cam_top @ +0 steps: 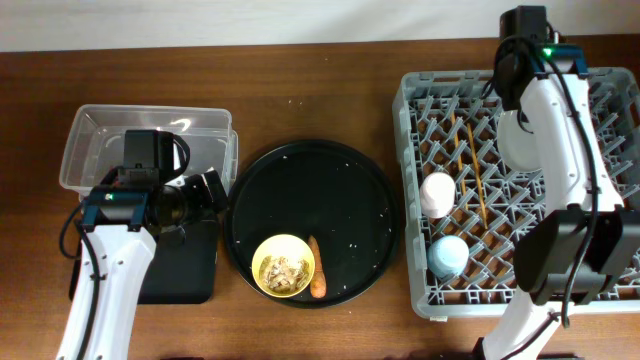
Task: Sort waste into correct bins and load items into the dishwasher rack
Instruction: 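Lift the white plate and stand it upright in the rack, right gripper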
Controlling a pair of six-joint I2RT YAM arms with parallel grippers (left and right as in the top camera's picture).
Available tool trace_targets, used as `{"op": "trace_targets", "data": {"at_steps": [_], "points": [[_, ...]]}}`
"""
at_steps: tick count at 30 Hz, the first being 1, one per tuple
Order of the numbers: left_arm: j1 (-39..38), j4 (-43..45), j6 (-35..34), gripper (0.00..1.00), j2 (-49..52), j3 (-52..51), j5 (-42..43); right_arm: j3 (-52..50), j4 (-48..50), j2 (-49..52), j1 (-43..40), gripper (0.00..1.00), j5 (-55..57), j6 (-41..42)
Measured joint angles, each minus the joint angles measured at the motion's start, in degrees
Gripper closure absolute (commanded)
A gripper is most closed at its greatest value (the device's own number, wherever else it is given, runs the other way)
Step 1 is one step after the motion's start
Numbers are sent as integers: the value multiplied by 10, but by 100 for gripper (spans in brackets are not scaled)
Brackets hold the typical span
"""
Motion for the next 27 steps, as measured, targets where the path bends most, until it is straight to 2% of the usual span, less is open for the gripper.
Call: {"op": "trace_targets", "data": {"at_steps": [2, 4, 5, 6, 8, 9, 10, 15, 17, 21, 22, 25, 27], "points": [[0, 0, 0, 1, 0, 0, 0, -2, 0, 0, 2, 96, -2, 0], [0, 0, 0, 1, 0, 0, 0, -2, 0, 0, 3, 85, -16, 0], [0, 0, 0, 1, 0, 0, 0, -2, 1, 0, 3, 72, -29, 2], [0, 0, 0, 1, 0, 0, 0, -2, 0, 0, 3, 64, -35, -2], [0, 0, 0, 1, 0, 0, 0, -2, 1, 0, 4, 28, -47, -3], [0, 0, 0, 1, 0, 0, 0, -2, 2, 0, 4, 16, -50, -3], [0, 0, 0, 1, 0, 0, 0, -2, 3, 0, 4, 12, -54, -2], [0, 0, 0, 1, 0, 0, 0, -3, 7, 0, 10, 7, -68, -2], [0, 0, 0, 1, 0, 0, 0, 11, 2, 0, 18, 7, -110, -2], [0, 0, 0, 1, 0, 0, -2, 81, -50, -29, 31, 7, -267, 18], [0, 0, 0, 1, 0, 0, -2, 102, -71, -45, 31, 2, -316, 33], [0, -1, 0, 1, 0, 0, -2, 141, -186, -118, 31, 2, -572, 74], [0, 0, 0, 1, 0, 0, -2, 146, -266, -135, 31, 5, -683, 71]]}}
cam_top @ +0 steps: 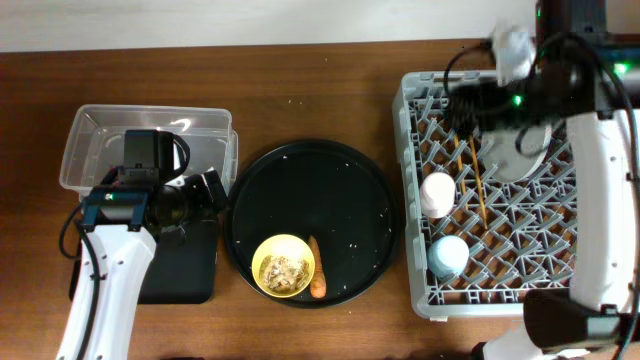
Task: Sort waste into correct bins and load items into the dishwasher rack
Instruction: 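Lift the white plate and stand it upright in the rack, right gripper, then reach the left gripper to the yellow bowl and grasp its rim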
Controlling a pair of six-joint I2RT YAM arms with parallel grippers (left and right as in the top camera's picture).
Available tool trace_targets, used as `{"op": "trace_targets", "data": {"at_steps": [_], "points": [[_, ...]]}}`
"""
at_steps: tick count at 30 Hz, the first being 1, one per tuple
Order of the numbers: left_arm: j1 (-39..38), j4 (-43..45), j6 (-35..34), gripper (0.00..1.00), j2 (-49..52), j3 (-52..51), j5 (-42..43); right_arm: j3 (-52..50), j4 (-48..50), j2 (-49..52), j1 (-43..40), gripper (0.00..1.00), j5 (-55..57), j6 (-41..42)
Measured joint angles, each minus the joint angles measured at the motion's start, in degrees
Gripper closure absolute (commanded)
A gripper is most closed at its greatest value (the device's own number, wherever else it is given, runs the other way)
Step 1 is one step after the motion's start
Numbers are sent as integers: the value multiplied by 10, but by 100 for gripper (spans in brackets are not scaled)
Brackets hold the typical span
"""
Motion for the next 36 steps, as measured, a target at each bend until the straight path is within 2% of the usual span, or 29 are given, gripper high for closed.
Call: {"op": "trace_targets", "data": {"at_steps": [1, 7, 10, 13, 15, 16, 19, 20, 22, 24, 26, 27, 30, 33, 34, 35, 36], "points": [[0, -1, 0, 1, 0, 0, 0, 1, -24, -1, 0, 10, -39, -2], [0, 0, 0, 1, 0, 0, 0, -6, -47, -12, 0, 9, -91, 31], [0, 3, 0, 1, 0, 0, 0, -33, -48, -112, 0, 7, -63, 76], [0, 5, 0, 1, 0, 0, 0, -84, -48, -228, 0, 3, 10, 127], [0, 40, 0, 1, 0, -2, 7, -123, -47, -285, -1, 1, 36, 144], [0, 43, 0, 10, 0, -2, 23, -149, -48, -309, -1, 0, 43, 151], [-6, 49, 0, 11, 0, -2, 102, -221, -45, -360, -1, 2, 59, 156], [-16, 50, 0, 25, 0, -2, 115, -248, -42, -371, -1, 2, 63, 157], [-63, 44, 1, 44, 0, -2, 129, -290, -33, -377, -1, 1, 66, 157], [-130, 30, 0, 47, 0, -2, 120, -329, -20, -373, -1, 2, 59, 157], [-174, 6, 0, 60, 0, -2, 98, -362, -7, -366, -1, 2, 43, 157], [-197, -10, 0, 62, 0, -2, 81, -370, -3, -360, -1, 2, 39, 157], [-234, -23, 0, 62, 0, -2, 56, -377, 0, -334, -1, 2, 31, 157], [-285, 5, 0, 60, 0, -16, 47, -377, 0, -293, -1, 2, 29, 157], [-301, 19, 0, 43, 0, -28, 46, -377, 1, -281, -1, 2, 29, 157], [-312, 33, 0, 34, 0, -37, 46, -377, 0, -270, -1, 2, 29, 157], [-318, 37, 0, 34, 0, -42, 45, -377, 1, -262, -1, 2, 29, 157]]}}
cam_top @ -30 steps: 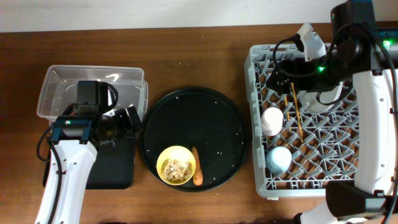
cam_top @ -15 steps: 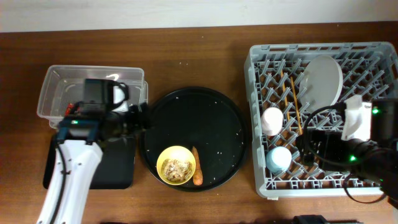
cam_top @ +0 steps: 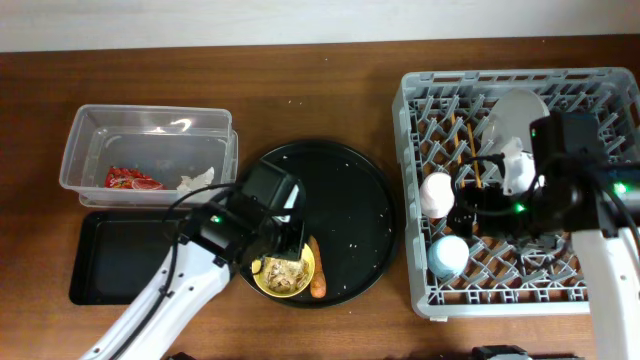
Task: Sort waste into correct bins and load items into the dishwasher rack
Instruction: 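Reach the left gripper to the yellow bowl and grasp its rim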
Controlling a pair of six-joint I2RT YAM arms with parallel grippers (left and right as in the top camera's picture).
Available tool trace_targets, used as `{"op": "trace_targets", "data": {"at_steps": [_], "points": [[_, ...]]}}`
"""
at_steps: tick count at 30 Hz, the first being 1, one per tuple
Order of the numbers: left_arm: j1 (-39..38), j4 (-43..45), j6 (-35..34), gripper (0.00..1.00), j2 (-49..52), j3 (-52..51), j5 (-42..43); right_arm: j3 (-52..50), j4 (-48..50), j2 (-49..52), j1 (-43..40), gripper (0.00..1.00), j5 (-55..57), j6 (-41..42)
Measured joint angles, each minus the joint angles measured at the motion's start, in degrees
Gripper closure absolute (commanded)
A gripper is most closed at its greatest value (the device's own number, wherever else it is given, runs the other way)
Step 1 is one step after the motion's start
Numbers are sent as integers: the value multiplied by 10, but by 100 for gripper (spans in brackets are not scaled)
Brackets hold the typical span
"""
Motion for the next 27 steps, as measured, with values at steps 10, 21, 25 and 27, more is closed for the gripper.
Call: {"op": "trace_targets", "data": {"at_steps": [10, 21, 25, 27], "points": [[-35, 1, -7, 49, 21, -3, -1, 0, -7, 39, 0, 2, 0, 0], [-61, -3, -31, 72, 99, -7, -42, 0, -7, 39, 0, 2, 0, 0], [-114, -3, -37, 72, 99, -7, -37, 0, -7, 39, 0, 2, 0, 1], [-146, 4, -59, 72, 99, -10, -48, 0, -7, 39, 0, 2, 0, 0]]}}
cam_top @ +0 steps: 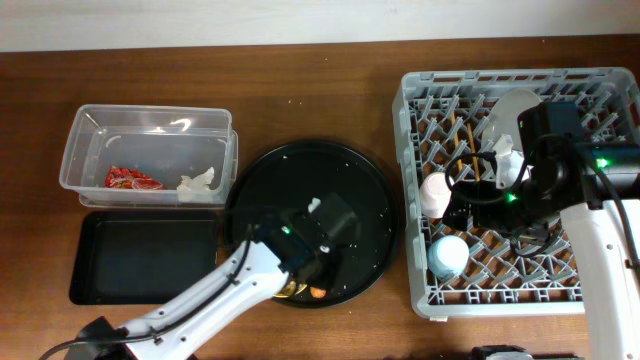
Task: Sort waste into correct bins and load items into the dishwasher rack
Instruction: 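Reach the left gripper to the yellow bowl and grasp its rim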
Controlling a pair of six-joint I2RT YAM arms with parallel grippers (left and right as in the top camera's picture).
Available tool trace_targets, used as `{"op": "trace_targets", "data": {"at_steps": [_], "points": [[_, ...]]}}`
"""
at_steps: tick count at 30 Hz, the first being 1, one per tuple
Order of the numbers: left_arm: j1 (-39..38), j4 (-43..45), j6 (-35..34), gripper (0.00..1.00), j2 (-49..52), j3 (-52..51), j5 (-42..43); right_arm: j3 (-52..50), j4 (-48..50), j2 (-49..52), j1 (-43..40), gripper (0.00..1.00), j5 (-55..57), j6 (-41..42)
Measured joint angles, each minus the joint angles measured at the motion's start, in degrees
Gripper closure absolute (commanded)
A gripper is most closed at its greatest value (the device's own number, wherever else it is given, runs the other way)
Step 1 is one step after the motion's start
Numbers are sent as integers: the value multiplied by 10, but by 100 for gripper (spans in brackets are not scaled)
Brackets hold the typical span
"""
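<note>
In the overhead view my left arm reaches in from the lower left. Its gripper [303, 266] hangs over the near part of the round black tray [350, 185], covering the yellow bowl; its fingers are hidden under the wrist. A sliver of the carrot [317, 292] shows by it. My right gripper [463, 207] is low over the grey dishwasher rack [415, 120], next to the pink cup [434, 192]; how its jaws stand is unclear. The rack also holds a white plate [513, 106], a light blue cup [446, 256] and chopsticks [469, 150].
A clear plastic bin [85, 125] at the far left holds a red wrapper [130, 179] and a white tissue [198, 181]. A black rectangular tray [140, 258] lies in front of it. A pale wall strip runs behind the brown table.
My left wrist has shifted right and nearer, and now hides almost all of the yellow bowl and most of the carrot. The right arm has moved slightly back over the rack.
At first my left arm hung over the clear bin and my right arm was at the rack's back by the plate. The right arm then swung across the rack's back. Later the left gripper was at the yellow bowl, the right mid-rack. Now the left covers the bowl.
</note>
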Motion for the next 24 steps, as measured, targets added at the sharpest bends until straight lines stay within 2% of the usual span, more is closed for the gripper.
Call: {"op": "trace_targets", "data": {"at_steps": [9, 20, 22, 23, 24], "points": [[-25, 30, -32, 72, 32, -25, -68, 0, 0, 0, 0, 2, 0, 0], [-25, 49, -34, 73, 94, -26, -96, 0, 0, 0, 0, 2, 0, 0], [-25, 50, -34, 83, 101, -26, -96, 0, 0, 0, 0, 2, 0, 0], [-25, 50, -35, 85, 103, -26, -96, 0, 0, 0, 0, 2, 0, 0], [-25, 51, -36, 92, 103, -26, -96, 0, 0, 0, 0, 2, 0, 0]]}}
